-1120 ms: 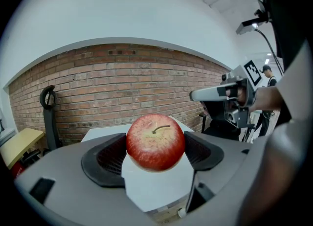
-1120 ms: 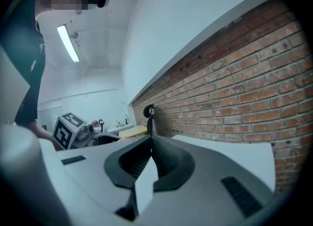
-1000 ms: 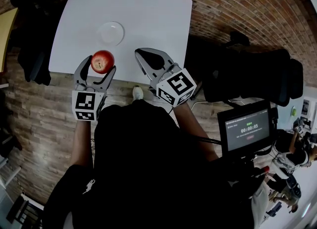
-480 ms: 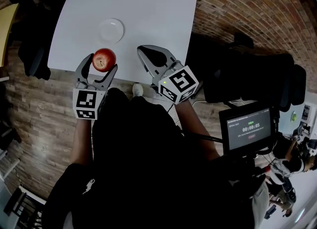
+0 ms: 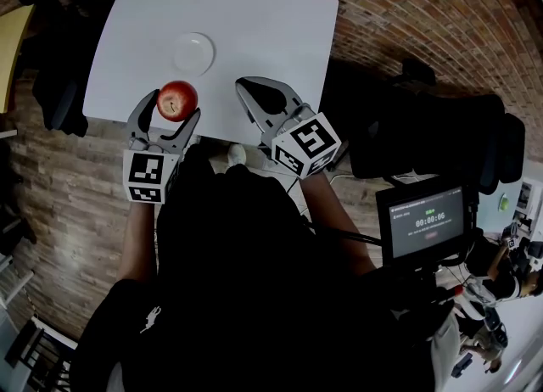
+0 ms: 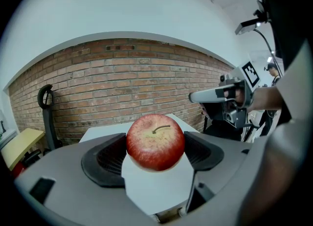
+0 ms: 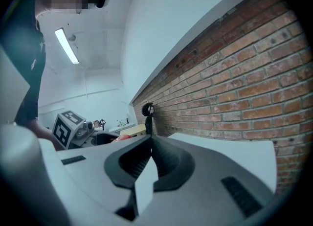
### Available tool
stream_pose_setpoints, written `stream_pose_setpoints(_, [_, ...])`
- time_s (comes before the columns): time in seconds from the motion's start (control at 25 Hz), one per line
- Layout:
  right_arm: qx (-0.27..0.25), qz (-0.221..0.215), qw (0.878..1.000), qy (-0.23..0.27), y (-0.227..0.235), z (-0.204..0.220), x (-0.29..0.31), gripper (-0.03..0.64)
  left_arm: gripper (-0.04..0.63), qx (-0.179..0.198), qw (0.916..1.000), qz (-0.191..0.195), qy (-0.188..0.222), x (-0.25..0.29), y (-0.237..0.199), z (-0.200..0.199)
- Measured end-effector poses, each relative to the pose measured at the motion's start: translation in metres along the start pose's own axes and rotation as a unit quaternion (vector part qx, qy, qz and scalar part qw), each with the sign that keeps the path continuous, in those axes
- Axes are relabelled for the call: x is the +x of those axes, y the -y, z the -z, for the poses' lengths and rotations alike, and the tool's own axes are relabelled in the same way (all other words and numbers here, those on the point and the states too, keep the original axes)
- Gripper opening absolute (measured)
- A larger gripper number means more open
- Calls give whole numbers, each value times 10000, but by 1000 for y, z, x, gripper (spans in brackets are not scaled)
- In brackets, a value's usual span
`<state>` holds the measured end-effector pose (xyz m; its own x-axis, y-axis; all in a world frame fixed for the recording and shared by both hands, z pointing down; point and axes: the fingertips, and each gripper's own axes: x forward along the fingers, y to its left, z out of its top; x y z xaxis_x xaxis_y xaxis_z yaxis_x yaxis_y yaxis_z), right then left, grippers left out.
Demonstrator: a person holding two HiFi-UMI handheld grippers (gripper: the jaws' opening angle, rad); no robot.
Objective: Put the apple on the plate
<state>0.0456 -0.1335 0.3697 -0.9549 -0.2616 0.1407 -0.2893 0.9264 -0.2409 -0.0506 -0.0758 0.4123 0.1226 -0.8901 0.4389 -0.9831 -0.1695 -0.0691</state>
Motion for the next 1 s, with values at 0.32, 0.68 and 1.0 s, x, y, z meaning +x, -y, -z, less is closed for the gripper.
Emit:
stream_pose_setpoints(0.32, [-41, 144, 9999, -29, -2, -1, 17, 3, 374, 101, 9996, 226, -142, 16, -18, 8])
stream_pose_setpoints(0.68, [69, 447, 9988, -167, 2, 3, 51, 3, 374, 239, 9976, 596, -251, 39, -47, 16])
stream_pose_setpoints(1.0, [96, 666, 9974, -263, 6, 4, 81, 4, 374, 242, 9950, 910, -327, 62, -73, 29])
